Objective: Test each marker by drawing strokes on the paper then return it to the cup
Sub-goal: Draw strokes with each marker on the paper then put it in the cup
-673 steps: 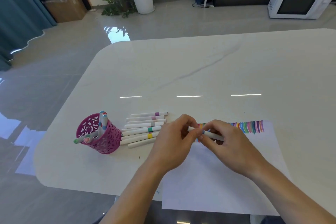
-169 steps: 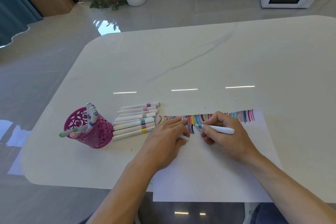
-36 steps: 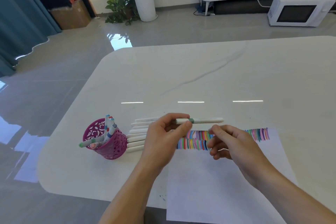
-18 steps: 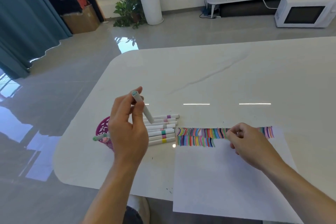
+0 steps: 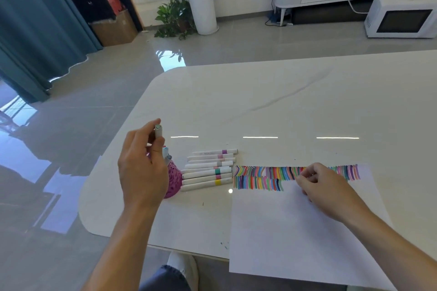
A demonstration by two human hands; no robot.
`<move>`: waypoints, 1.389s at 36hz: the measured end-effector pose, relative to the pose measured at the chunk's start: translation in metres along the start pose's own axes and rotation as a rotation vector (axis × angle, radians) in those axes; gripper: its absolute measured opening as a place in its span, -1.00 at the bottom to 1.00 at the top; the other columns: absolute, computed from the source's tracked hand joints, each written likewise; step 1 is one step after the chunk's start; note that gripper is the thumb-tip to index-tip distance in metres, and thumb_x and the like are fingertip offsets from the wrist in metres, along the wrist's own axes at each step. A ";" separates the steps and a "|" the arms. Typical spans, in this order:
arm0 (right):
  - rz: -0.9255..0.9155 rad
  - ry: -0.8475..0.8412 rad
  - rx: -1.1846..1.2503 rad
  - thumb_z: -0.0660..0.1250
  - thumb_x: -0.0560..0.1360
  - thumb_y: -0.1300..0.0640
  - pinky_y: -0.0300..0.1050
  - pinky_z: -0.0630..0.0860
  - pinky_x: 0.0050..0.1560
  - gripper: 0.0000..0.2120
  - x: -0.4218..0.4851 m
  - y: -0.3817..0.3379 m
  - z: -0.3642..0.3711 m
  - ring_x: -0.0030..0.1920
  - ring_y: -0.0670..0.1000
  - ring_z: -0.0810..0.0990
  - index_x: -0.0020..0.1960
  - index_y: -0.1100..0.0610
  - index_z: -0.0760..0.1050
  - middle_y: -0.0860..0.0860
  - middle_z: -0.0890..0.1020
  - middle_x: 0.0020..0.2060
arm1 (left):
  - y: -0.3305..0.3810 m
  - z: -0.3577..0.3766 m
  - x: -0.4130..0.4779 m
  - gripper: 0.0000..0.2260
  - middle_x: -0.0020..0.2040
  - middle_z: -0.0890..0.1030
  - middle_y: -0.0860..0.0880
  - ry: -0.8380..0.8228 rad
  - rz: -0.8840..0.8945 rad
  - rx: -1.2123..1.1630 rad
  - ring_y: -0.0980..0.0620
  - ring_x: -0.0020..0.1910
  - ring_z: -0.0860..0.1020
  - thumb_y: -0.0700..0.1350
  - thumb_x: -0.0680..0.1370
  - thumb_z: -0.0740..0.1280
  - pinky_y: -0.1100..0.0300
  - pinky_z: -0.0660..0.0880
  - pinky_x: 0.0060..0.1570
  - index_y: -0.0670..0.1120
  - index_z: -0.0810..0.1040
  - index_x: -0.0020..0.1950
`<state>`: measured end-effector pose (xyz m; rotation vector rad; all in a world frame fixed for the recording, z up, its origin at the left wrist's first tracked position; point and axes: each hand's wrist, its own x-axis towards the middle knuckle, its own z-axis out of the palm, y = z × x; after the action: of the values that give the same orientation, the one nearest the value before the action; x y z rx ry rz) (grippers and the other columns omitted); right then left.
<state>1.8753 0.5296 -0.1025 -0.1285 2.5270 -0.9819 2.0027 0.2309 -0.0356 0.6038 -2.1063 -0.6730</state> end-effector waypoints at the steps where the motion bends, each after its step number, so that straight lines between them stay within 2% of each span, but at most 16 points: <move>1: -0.002 0.000 -0.005 0.32 0.61 0.01 0.04 0.59 -0.01 -0.93 0.000 0.000 0.000 -0.11 0.06 0.66 0.02 0.00 0.50 -0.03 0.68 -0.15 | -0.001 0.000 0.000 -0.72 0.05 0.55 0.11 -0.014 -0.009 0.012 0.19 -0.05 0.55 -0.18 0.63 0.30 0.24 0.51 -0.08 0.07 0.55 0.31; 4: -0.004 0.001 -0.007 0.31 0.61 0.01 0.02 0.58 -0.03 -0.93 0.000 0.000 0.000 -0.11 0.06 0.66 0.02 0.00 0.49 -0.03 0.68 -0.14 | -0.003 -0.001 -0.001 -0.68 0.01 0.56 0.11 -0.037 -0.037 0.041 0.18 -0.05 0.56 -0.20 0.61 0.33 0.33 0.47 -0.11 0.15 0.53 0.27; 6: -0.003 0.000 -0.008 0.31 0.61 0.01 0.02 0.58 -0.04 -0.94 0.000 0.000 0.000 -0.11 0.06 0.66 0.02 -0.01 0.49 -0.03 0.68 -0.14 | -0.003 0.000 -0.002 -0.73 0.02 0.58 0.10 -0.046 -0.071 0.047 0.20 -0.04 0.57 -0.19 0.60 0.34 0.36 0.46 -0.11 0.16 0.54 0.20; 12: -0.009 -0.007 -0.017 0.30 0.61 0.01 0.02 0.58 -0.05 -0.95 -0.001 0.000 0.000 -0.12 0.05 0.66 0.00 -0.03 0.47 -0.03 0.68 -0.14 | -0.009 0.003 -0.004 -0.85 0.04 0.58 0.06 -0.070 -0.127 0.156 0.13 -0.07 0.57 -0.18 0.57 0.39 0.47 0.37 -0.10 -0.02 0.59 0.12; 18: -0.010 -0.012 -0.017 0.30 0.61 0.00 -0.01 0.56 -0.07 -0.94 0.000 0.000 0.000 -0.10 0.04 0.66 0.02 -0.02 0.48 -0.04 0.67 -0.12 | -0.015 0.005 -0.004 -0.92 -0.05 0.60 0.05 -0.091 -0.186 0.277 0.10 -0.13 0.50 -0.07 0.59 0.36 0.20 0.37 -0.08 -0.03 0.63 0.00; 24: -0.006 -0.016 -0.011 0.30 0.60 0.00 -0.01 0.56 -0.07 -0.94 -0.001 0.000 0.000 -0.11 0.05 0.66 -0.01 -0.03 0.48 -0.03 0.67 -0.13 | -0.017 0.005 -0.006 -0.90 -0.05 0.67 0.04 -0.105 -0.202 0.287 0.07 -0.11 0.52 -0.11 0.60 0.34 0.16 0.39 -0.07 -0.03 0.64 0.03; 29: -0.012 -0.015 -0.011 0.30 0.60 0.00 -0.02 0.55 -0.08 -0.94 0.000 -0.001 0.001 -0.12 0.05 0.66 -0.01 -0.03 0.48 -0.03 0.67 -0.13 | -0.011 0.006 -0.006 -0.90 -0.01 0.64 0.02 -0.075 -0.130 0.257 0.09 -0.08 0.53 -0.14 0.60 0.35 0.22 0.40 -0.04 -0.06 0.62 0.09; 34: -0.019 -0.010 -0.020 0.30 0.60 -0.01 -0.01 0.56 -0.08 -0.94 0.001 0.001 0.002 -0.13 0.04 0.67 -0.02 -0.05 0.47 -0.04 0.67 -0.14 | 0.002 0.010 -0.009 -0.86 0.02 0.61 0.03 -0.096 0.084 0.201 0.07 0.00 0.56 -0.20 0.58 0.38 0.33 0.41 -0.01 -0.08 0.61 0.13; 38: -0.021 -0.010 -0.011 0.31 0.60 -0.01 0.01 0.58 -0.08 -0.94 0.001 0.001 0.002 -0.13 0.04 0.67 -0.02 -0.06 0.46 -0.04 0.68 -0.14 | 0.011 0.023 -0.020 -0.85 0.01 0.59 0.07 -0.260 0.210 0.191 0.06 0.00 0.55 -0.21 0.56 0.39 0.16 0.53 -0.04 -0.06 0.62 0.12; 44: -0.013 -0.008 -0.009 0.30 0.60 0.00 -0.01 0.57 -0.06 -0.95 0.001 0.001 0.001 -0.12 0.04 0.67 0.00 -0.05 0.47 -0.04 0.68 -0.14 | 0.007 0.049 -0.038 -0.86 -0.01 0.55 0.15 -0.665 0.140 0.251 0.10 0.00 0.52 -0.11 0.57 0.39 0.12 0.52 0.03 0.04 0.61 0.12; 50: -0.014 0.003 -0.010 0.30 0.61 0.00 -0.04 0.54 -0.10 -0.94 -0.001 -0.001 0.002 -0.11 0.01 0.64 0.01 -0.03 0.48 -0.06 0.66 -0.13 | -0.007 0.057 -0.041 -0.89 -0.05 0.49 0.19 -0.804 0.121 0.349 0.09 -0.03 0.51 -0.06 0.52 0.41 0.12 0.54 -0.04 0.07 0.59 0.04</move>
<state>1.8769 0.5284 -0.1027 -0.1485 2.5374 -0.9754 1.9800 0.2657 -0.0927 0.4137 -3.0249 -0.5253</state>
